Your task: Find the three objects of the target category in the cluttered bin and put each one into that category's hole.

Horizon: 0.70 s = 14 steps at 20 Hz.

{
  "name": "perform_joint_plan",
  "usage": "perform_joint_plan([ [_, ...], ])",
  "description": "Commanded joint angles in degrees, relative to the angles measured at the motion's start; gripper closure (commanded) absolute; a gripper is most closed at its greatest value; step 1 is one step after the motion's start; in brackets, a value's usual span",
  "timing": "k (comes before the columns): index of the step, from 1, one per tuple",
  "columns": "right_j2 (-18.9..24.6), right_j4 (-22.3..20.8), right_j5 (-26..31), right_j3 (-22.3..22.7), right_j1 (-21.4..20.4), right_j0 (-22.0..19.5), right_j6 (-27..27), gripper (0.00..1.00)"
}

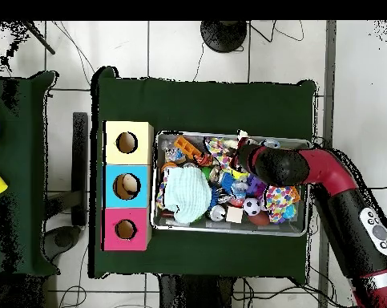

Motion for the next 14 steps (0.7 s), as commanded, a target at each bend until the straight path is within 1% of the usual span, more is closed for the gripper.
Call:
perform_joint_plan([
  [1,-2.82,-0.57,0.82,5.67,-9.77,-1.55,-2.58,1.00],
  [4,-2.91,-0.18,-0.34,8.38,-13.91,-1.68,0.93,1.00],
  [6,-2.49,0.92,-0.30,10.47,-16.83,-2.17,2.67,1.00],
  [9,-0.50,4.09,-0.15,13.82,-20.26,-4.07,3.48,1.00],
  [14,-0.05,6.97,-1.38,17.86,-25.64,-4.36,6.22,1.00],
])
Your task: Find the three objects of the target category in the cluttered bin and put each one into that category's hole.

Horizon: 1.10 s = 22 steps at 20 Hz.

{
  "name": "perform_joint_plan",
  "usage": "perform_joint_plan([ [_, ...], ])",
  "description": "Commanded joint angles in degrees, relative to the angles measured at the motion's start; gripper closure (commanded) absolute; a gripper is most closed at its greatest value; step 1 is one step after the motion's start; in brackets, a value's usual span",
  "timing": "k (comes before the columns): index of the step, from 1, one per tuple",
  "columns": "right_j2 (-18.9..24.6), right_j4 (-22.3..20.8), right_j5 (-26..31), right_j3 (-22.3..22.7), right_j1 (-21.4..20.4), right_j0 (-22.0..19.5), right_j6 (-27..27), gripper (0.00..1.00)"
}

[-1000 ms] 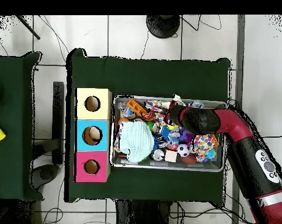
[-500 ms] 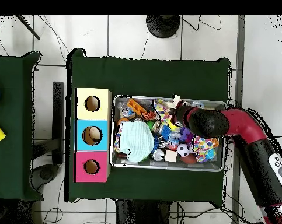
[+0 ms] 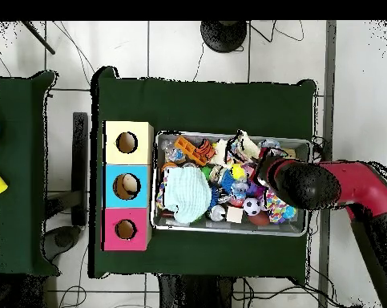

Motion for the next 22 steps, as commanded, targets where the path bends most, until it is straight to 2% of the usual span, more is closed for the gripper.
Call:
perform_joint_plan([
  [1,-0.37,2.47,-2.23,8.21,-8.09,-0.38,7.11,1.00],
  [4,-1.05,2.62,-5.08,10.29,-9.48,0.29,9.35,1.00],
  [7,-1.03,4.14,-6.51,13.36,-13.44,0.26,11.38,1.00],
  [15,-1.27,11.27,-11.15,24.03,-27.20,1.29,17.02,1.00],
  [19,-3.50,13.96,-13.33,26.76,-31.70,4.00,18.97,1.00],
  [22,-3.65,18.54,-15.13,28.38,-34.32,5.18,19.96,1.00],
])
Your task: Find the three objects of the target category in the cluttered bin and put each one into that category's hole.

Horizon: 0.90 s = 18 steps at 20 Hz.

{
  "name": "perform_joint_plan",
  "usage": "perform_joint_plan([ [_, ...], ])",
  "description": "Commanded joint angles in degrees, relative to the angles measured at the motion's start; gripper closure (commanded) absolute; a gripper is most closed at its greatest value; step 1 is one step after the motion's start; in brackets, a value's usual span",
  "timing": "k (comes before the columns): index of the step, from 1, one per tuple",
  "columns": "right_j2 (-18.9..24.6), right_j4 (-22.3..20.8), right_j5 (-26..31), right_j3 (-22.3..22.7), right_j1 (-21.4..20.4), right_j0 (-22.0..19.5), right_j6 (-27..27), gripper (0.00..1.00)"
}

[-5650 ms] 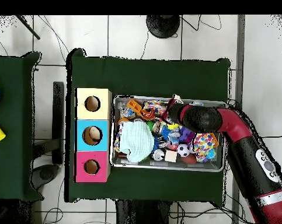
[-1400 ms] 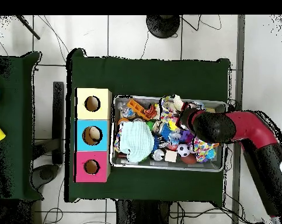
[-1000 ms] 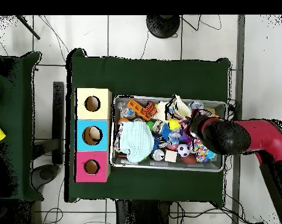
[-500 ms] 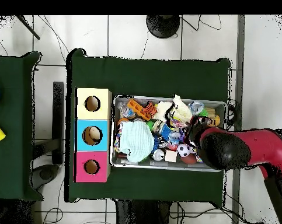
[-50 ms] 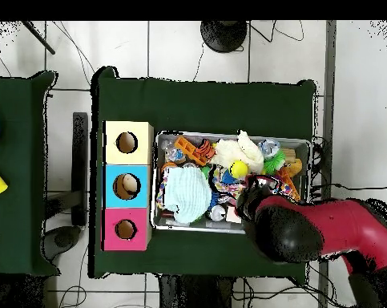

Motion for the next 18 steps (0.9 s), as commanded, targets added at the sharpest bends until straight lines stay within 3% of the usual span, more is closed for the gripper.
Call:
perform_joint_plan([
  [1,-3.40,6.71,-3.88,9.20,-9.29,3.40,19.30,1.00],
  [5,-4.94,13.02,-2.10,9.42,-15.51,6.39,19.24,1.00],
  [9,-7.10,16.55,-0.89,8.07,-16.78,12.05,21.21,1.00],
  [13,-12.75,14.14,-0.01,2.37,-13.90,20.55,27.36,1.00],
  [18,-20.97,10.36,4.31,-7.30,-6.22,31.39,35.06,1.00],
])
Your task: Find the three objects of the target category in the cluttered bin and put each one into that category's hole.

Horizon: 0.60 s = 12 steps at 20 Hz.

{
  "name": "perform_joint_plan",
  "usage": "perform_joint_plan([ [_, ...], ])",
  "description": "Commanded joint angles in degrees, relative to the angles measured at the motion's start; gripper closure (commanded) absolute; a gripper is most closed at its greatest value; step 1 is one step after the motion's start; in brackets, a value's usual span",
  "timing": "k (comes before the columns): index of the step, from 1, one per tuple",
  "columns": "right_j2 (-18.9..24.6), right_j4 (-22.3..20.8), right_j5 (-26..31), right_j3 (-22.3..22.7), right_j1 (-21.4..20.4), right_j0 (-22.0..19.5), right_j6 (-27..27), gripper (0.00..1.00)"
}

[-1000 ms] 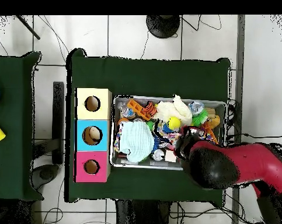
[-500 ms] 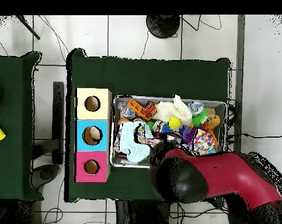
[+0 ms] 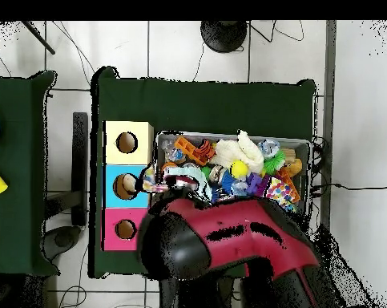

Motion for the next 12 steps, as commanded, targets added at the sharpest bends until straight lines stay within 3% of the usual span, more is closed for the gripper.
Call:
perform_joint_plan([
  [1,-12.01,-2.21,6.44,-10.46,6.88,9.74,29.76,1.00],
  [7,-18.75,-4.04,11.94,-21.22,12.12,18.94,35.11,1.00],
  [12,-22.39,-5.56,11.15,-26.02,16.25,20.87,34.41,1.00],
])
